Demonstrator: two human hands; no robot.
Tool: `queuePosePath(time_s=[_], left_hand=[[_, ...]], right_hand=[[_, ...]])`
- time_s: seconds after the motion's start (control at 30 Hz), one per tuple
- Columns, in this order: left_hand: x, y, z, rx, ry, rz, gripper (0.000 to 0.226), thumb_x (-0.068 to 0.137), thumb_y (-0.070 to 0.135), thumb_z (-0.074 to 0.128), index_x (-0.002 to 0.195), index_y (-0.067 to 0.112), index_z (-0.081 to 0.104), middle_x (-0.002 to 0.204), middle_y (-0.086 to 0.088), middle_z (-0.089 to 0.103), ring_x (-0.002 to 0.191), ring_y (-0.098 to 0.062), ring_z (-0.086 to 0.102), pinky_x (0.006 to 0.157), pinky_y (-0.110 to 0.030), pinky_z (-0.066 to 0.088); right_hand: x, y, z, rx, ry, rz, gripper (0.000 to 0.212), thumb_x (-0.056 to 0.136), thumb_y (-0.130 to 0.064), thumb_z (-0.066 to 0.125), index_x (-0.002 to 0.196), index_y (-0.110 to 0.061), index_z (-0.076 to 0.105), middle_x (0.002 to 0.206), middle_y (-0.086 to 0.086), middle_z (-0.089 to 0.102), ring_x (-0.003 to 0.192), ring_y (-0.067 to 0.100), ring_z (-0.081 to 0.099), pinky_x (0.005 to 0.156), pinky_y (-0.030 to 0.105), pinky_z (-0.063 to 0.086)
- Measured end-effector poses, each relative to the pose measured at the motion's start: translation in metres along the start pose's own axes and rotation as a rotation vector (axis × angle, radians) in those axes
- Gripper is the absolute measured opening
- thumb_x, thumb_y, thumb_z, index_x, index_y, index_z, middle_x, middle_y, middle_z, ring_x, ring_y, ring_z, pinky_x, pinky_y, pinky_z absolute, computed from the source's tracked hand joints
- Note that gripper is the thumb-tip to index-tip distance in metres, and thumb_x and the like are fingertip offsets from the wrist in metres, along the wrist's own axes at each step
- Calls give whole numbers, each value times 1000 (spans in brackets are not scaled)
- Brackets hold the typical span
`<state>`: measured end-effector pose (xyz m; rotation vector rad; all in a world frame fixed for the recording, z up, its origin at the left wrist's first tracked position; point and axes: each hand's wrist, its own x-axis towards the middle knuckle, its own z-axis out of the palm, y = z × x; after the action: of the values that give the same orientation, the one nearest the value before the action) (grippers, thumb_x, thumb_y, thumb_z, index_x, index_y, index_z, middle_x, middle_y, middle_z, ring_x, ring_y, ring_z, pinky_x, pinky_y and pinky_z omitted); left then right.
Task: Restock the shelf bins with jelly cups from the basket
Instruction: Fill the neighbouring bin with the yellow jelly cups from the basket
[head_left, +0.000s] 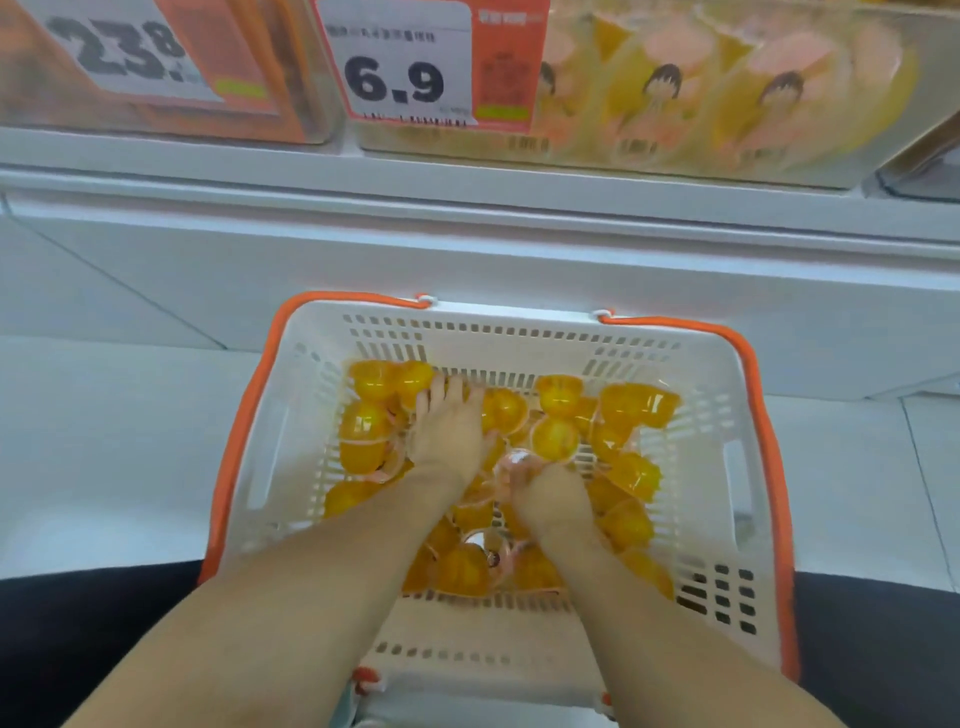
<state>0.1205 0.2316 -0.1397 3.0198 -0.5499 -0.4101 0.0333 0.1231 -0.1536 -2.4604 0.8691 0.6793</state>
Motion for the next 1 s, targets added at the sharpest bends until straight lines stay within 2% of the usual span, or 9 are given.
queuePosePath(time_s=[0.13, 0.3, 0.43, 0.53, 0.63, 0.73, 0.8, 0.9, 1.0], left_hand=[[-3, -18, -2, -170, 52, 16, 57, 83, 53, 70, 134, 30, 55, 134, -2, 45, 129, -22, 34, 108, -35, 29], [-10, -33, -27, -974, 70, -245, 52, 68, 40, 89, 111, 25, 64, 118, 4, 56, 108, -10, 53, 94, -25, 45], [-16, -51, -62, -1851, -380, -458, 46, 77, 23, 80, 117, 13, 59, 130, -12, 64, 110, -24, 65, 86, -38, 56], [-29, -63, -91, -2141, -591, -447, 34, 81, 16, 57, 115, 13, 60, 117, -13, 64, 94, -32, 64, 70, -39, 51], [-37, -62, -126, -2036, -709, -463, 33, 83, 32, 47, 95, 5, 62, 95, -17, 62, 71, -30, 56, 64, -33, 42], [-38, -58, -175, -1556, -805, -353, 34, 85, 41, 65, 88, 7, 70, 89, -13, 65, 73, -25, 60, 71, -35, 48], [-40, -57, -214, -1128, -852, -210, 38, 80, 46, 71, 89, 9, 74, 94, -8, 66, 82, -20, 62, 78, -33, 50], [-49, -54, -264, -590, -771, -57, 66, 66, 76, 70, 105, 22, 74, 114, 4, 64, 114, -15, 53, 107, -36, 38], [-65, -50, -297, -629, -546, 71, 79, 66, 77, 70, 128, 29, 62, 128, 8, 63, 115, -14, 60, 107, -38, 44]], right_hand=[[4, -1, -5, 44, 25, 108, 42, 95, -46, 58, 71, -12, 63, 74, 4, 62, 75, 23, 68, 52, 25, 39], [6, -1, 3, 112, 47, 47, 37, 89, -41, 69, 109, -11, 61, 104, 9, 67, 100, 28, 65, 71, 30, 51], [-3, -6, -5, 121, 33, -11, 17, 95, -25, 64, 101, -14, 53, 100, 9, 67, 95, 28, 65, 65, 34, 51], [-12, -10, -23, 156, 37, -59, 15, 95, -24, 63, 99, -13, 54, 96, 8, 69, 92, 27, 67, 62, 31, 46], [-20, -20, -56, 362, -26, -109, 29, 91, -30, 70, 79, -17, 47, 83, 9, 67, 74, 21, 69, 59, 27, 45], [-37, -39, -104, 866, -162, -133, 28, 88, -16, 75, 78, -10, 50, 73, 18, 64, 43, 11, 60, 53, 27, 52], [-54, -52, -138, 1114, -203, -188, 24, 87, -8, 74, 78, -8, 52, 70, 18, 63, 43, 12, 59, 51, 27, 54], [-84, -69, -183, 1304, -321, -321, 20, 90, -7, 69, 83, -7, 51, 67, 14, 65, 55, 17, 64, 53, 24, 51], [-113, -83, -215, 1406, -417, -437, 13, 92, -10, 66, 88, -5, 55, 72, 13, 69, 66, 17, 68, 60, 21, 54]])
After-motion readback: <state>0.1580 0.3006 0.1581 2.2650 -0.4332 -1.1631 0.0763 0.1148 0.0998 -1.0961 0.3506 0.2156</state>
